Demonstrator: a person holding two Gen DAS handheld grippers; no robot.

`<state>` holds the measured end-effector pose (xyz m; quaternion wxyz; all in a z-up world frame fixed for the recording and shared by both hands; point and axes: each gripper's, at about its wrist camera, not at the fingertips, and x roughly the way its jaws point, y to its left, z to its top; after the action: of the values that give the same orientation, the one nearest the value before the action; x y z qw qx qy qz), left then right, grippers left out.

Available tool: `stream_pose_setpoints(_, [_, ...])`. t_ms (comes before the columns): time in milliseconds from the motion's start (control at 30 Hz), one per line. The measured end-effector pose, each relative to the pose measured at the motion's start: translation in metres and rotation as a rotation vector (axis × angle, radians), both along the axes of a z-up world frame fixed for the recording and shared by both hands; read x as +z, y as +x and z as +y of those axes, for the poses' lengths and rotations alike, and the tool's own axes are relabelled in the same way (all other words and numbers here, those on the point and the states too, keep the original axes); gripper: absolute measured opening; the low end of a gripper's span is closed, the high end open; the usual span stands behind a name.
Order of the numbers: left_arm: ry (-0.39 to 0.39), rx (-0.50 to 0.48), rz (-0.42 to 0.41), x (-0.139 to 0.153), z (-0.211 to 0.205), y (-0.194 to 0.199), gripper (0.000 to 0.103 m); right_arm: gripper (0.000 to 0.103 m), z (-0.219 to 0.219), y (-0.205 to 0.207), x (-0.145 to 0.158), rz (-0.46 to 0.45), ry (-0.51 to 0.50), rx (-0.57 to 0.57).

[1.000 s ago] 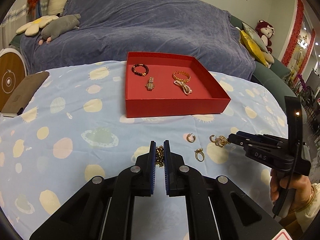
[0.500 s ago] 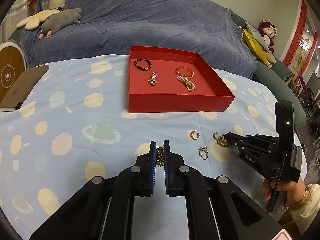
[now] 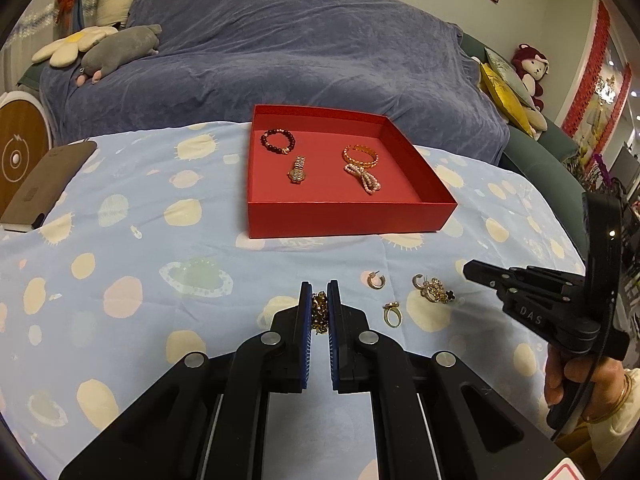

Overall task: Organize jewelry
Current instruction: 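Hold the gold chain in the left tool while the right tool moves to the clover pendant chain, then grasp the black clover pendant chain with the right tool and lift it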

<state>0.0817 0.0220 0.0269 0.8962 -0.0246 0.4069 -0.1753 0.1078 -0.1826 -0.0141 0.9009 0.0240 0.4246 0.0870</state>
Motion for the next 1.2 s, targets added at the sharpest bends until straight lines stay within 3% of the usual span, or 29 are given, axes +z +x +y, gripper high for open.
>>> stream_pose_setpoints(167, [0.0,-0.009,0.001,-0.001,-0.003,-0.002,0.005,0.012,0.008,0.0,-0.026,0.057,-0.048,0.028])
stream_pose_setpoints(200, [0.002,-0.01,0.002,-0.001,-0.002,-0.002,0.005,0.017,0.009,0.0,-0.028,0.058,-0.05,0.032])
stream_pose_setpoints(267, [0.002,-0.008,0.01,-0.004,-0.001,-0.001,0.005,0.037,0.011,-0.001,-0.028,0.04,-0.066,0.032])
stream_pose_setpoints(400, [0.005,-0.007,0.02,-0.007,0.0,0.0,0.005,0.034,0.013,0.002,-0.03,0.039,-0.073,0.043])
stream_pose_setpoints(533, [0.005,-0.007,0.021,-0.007,0.0,-0.001,0.005,0.023,0.011,0.003,-0.032,0.041,-0.083,0.04])
stream_pose_setpoints(567, [0.004,-0.006,0.02,-0.007,0.001,-0.001,0.005,0.016,0.01,0.002,-0.032,0.044,-0.086,0.043])
stream_pose_setpoints(733, [-0.003,-0.001,0.022,-0.007,0.002,0.0,0.005,0.015,0.007,-0.006,-0.021,0.015,-0.086,0.03])
stream_pose_setpoints(1200, [-0.043,-0.001,-0.041,0.026,-0.004,0.001,0.005,0.015,-0.015,-0.023,0.068,-0.175,0.023,-0.024])
